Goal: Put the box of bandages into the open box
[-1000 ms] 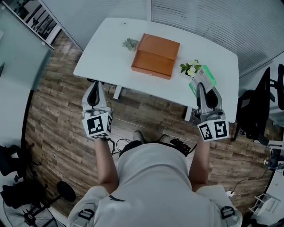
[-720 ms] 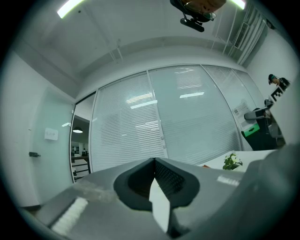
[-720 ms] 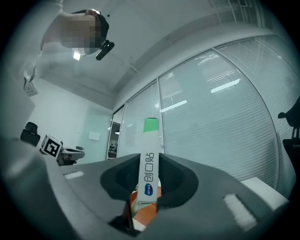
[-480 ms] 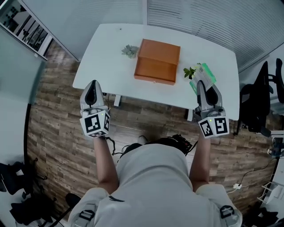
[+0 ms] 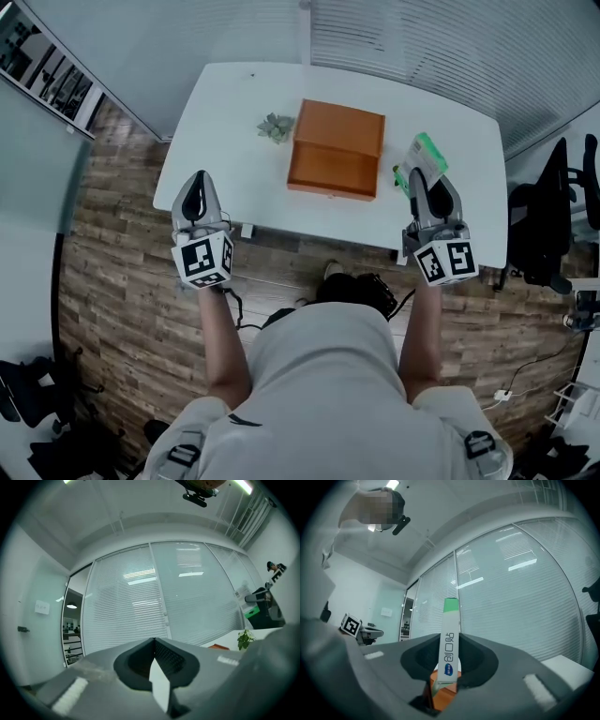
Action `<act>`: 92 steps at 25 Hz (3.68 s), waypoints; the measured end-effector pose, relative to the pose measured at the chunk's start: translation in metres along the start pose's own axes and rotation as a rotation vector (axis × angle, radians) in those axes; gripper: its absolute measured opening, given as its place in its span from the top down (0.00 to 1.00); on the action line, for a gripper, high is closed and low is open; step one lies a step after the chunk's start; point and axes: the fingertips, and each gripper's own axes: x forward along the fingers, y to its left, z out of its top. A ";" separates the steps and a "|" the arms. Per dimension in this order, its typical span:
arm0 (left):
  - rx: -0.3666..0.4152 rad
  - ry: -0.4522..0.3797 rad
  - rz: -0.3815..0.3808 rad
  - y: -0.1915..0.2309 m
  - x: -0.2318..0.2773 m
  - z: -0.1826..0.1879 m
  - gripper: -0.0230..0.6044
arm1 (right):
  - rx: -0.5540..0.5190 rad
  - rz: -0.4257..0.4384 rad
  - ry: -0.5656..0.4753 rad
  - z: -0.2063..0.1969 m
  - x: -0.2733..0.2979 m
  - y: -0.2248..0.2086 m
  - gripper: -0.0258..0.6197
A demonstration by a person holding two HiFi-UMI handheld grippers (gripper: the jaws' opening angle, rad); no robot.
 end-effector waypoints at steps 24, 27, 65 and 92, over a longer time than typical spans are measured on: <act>0.015 0.042 0.090 -0.013 0.052 -0.006 0.95 | -0.510 0.237 0.268 -0.079 0.094 0.009 0.82; 0.015 0.046 0.096 -0.010 0.048 -0.007 0.95 | -0.747 0.288 0.348 -0.104 0.096 0.030 0.82; 0.009 0.069 0.145 0.012 0.021 -0.017 0.95 | -0.950 0.424 0.660 -0.194 0.093 0.050 0.63; 0.010 0.041 0.121 0.007 0.018 -0.011 0.95 | 0.027 0.126 0.104 -0.069 0.078 -0.007 0.96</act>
